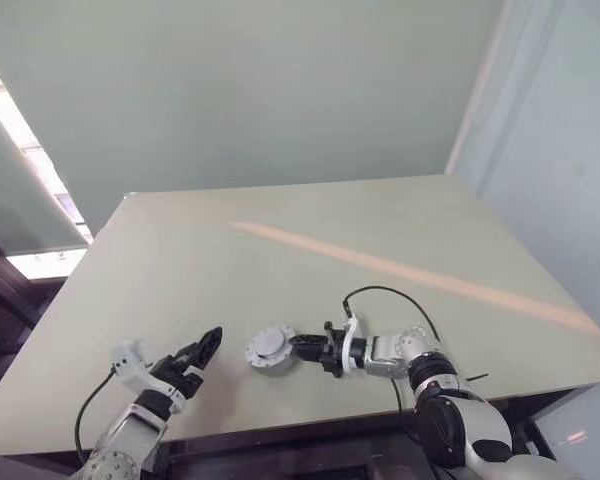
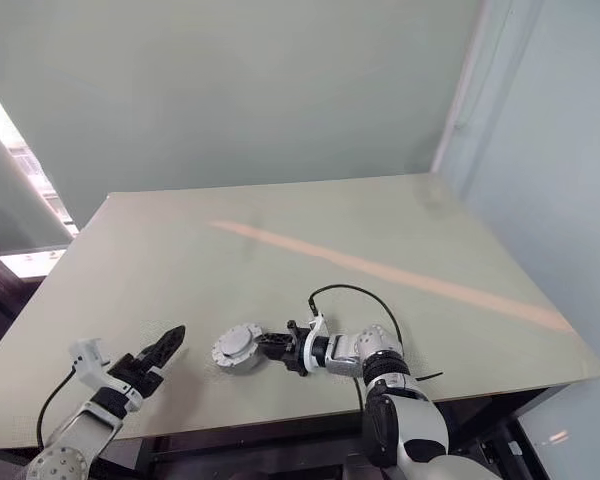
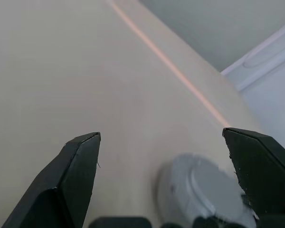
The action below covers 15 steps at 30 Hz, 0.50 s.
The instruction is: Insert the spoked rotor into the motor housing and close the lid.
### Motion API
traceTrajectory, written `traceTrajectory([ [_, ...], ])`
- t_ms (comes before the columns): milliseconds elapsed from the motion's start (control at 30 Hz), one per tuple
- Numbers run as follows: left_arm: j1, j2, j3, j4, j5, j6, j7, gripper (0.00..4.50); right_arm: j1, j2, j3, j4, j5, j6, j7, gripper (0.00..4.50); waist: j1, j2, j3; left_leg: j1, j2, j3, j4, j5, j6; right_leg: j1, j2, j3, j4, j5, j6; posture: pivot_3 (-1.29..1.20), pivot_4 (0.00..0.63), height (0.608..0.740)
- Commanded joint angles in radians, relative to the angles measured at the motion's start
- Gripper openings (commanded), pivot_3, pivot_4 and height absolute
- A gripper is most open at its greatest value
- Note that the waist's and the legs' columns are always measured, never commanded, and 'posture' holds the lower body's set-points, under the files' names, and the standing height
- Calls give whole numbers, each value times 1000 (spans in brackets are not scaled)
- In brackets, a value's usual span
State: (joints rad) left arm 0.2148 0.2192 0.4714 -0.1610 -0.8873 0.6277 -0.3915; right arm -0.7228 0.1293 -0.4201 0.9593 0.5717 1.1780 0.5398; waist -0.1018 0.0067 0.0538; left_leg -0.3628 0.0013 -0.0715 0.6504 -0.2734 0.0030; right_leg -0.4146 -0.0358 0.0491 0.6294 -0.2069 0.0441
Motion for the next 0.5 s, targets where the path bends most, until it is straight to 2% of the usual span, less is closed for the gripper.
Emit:
traceTrajectory([
  [33, 5, 2, 8, -44, -38, 11, 5, 4500, -30, 72, -35, -80, 96, 24, 20, 1202, 0, 0, 0, 0, 0, 0, -1, 0, 0, 0, 0, 0, -1, 0, 0, 0, 0, 740],
  [500, -23, -134, -13, -94, -241, 42, 59, 4500, -25, 128, 38, -263, 188, 122, -12, 1202, 3, -1, 0, -1, 0, 2, -3, -1, -1, 0, 0, 1, -6, 1, 2, 0, 0, 740],
])
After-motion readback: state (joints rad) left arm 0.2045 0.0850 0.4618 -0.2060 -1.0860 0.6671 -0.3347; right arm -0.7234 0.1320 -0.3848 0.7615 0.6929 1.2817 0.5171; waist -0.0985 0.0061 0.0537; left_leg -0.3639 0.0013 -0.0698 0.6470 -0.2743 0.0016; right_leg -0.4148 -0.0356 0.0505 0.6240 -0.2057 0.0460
